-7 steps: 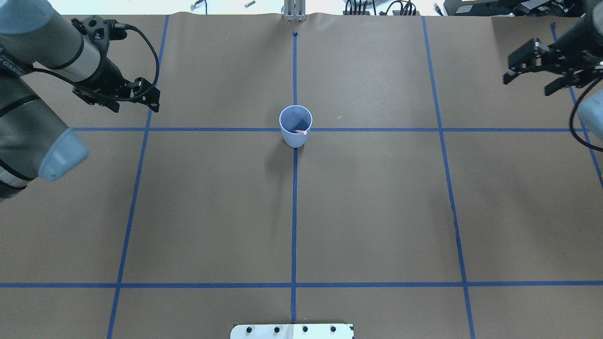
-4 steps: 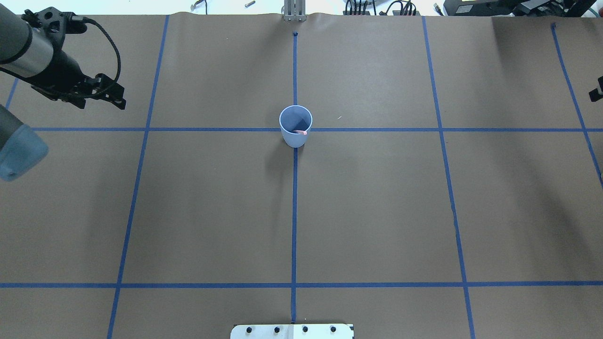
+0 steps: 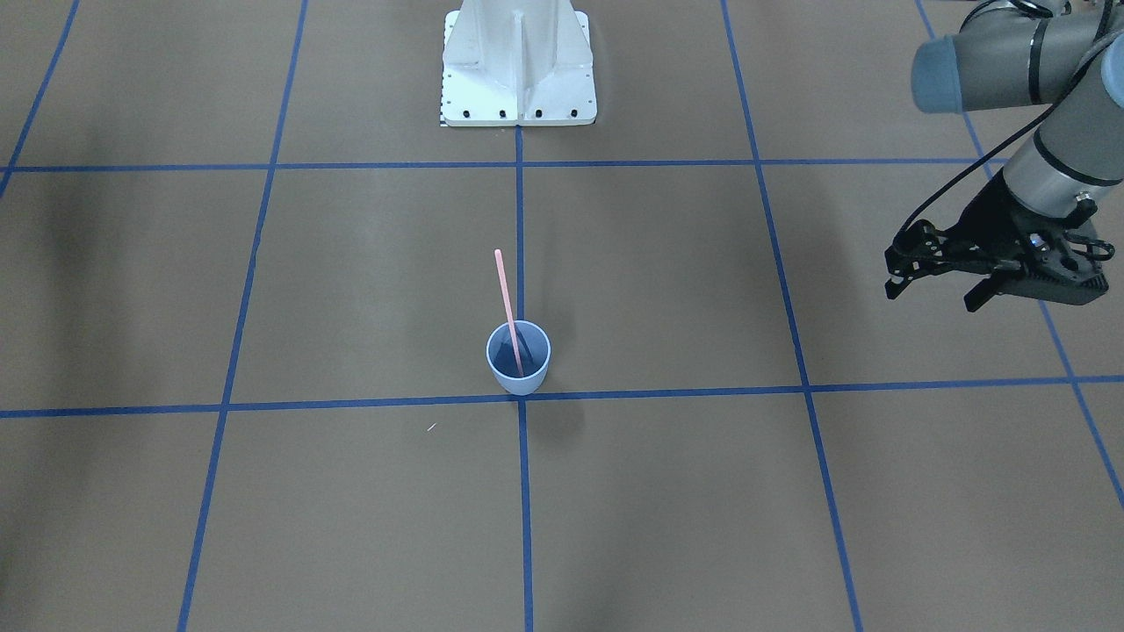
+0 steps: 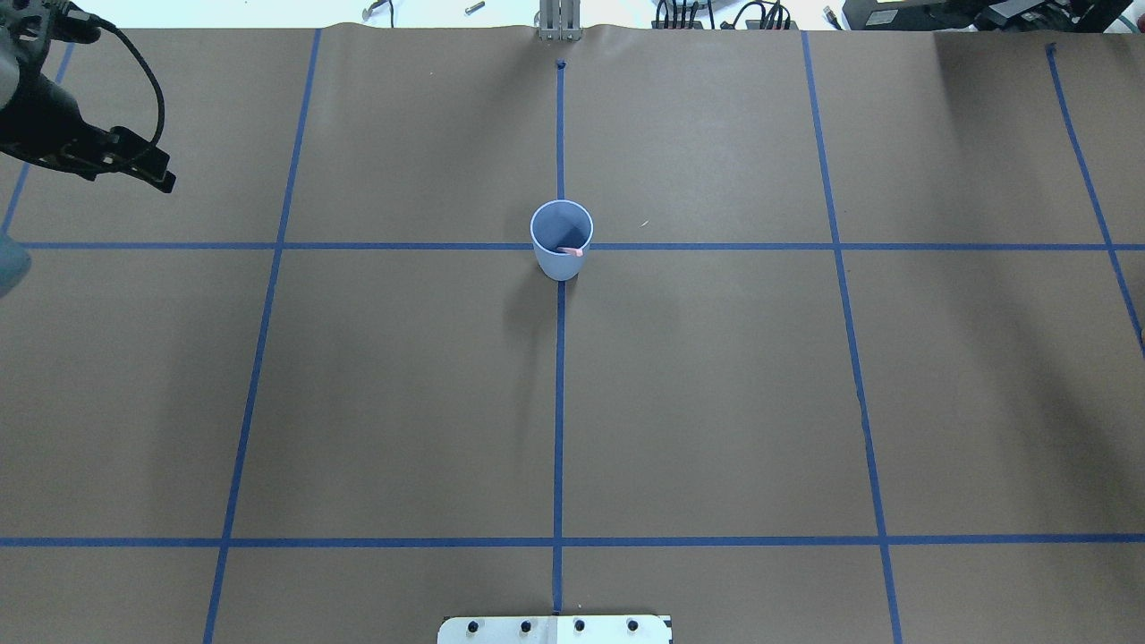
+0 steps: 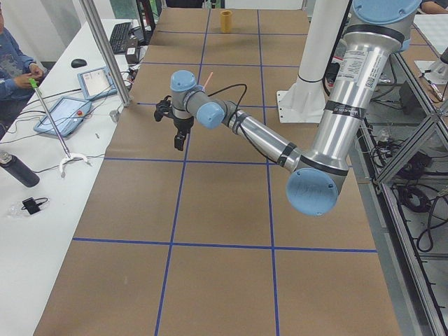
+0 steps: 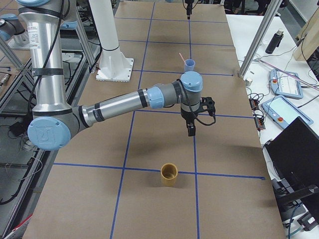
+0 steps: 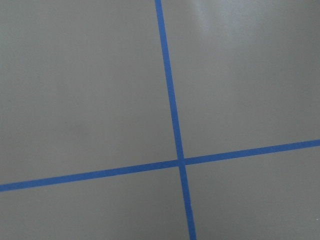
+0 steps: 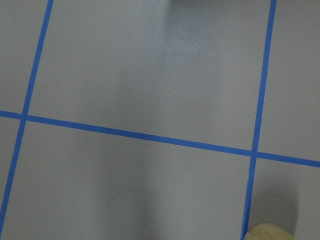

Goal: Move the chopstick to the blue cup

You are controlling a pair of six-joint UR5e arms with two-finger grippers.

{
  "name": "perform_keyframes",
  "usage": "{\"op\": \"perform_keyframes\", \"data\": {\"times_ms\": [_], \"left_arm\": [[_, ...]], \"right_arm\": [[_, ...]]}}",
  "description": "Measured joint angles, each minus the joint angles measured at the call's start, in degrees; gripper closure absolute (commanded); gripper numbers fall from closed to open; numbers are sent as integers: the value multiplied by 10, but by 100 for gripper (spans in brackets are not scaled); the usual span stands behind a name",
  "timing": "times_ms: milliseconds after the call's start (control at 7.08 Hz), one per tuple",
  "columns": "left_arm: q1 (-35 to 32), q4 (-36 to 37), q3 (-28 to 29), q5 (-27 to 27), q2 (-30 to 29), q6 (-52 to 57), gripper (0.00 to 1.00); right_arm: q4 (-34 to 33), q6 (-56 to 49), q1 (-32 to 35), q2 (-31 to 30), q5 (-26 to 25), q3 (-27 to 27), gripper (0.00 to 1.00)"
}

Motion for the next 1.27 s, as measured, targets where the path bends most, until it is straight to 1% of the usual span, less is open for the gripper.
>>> {"op": "perform_keyframes", "data": {"times_ms": [282,424,706,988,1271], "left_arm": [[-40,47,2,0,0,106,2],[-50,55,0,-1,2,125,2],[-54,57,-1,-2,2,129,2],[-52,52,-2,-2,-5,125,2],[-55,49,-42,1,7,123,2]], "right_arm": [[10,0,0,3,2,-6,0],[16,1,-1,7,4,-12,0],[19,2,2,16,18,-25,0],[20,1,13,20,27,-25,0],[20,-1,31,20,28,-20,0]]}}
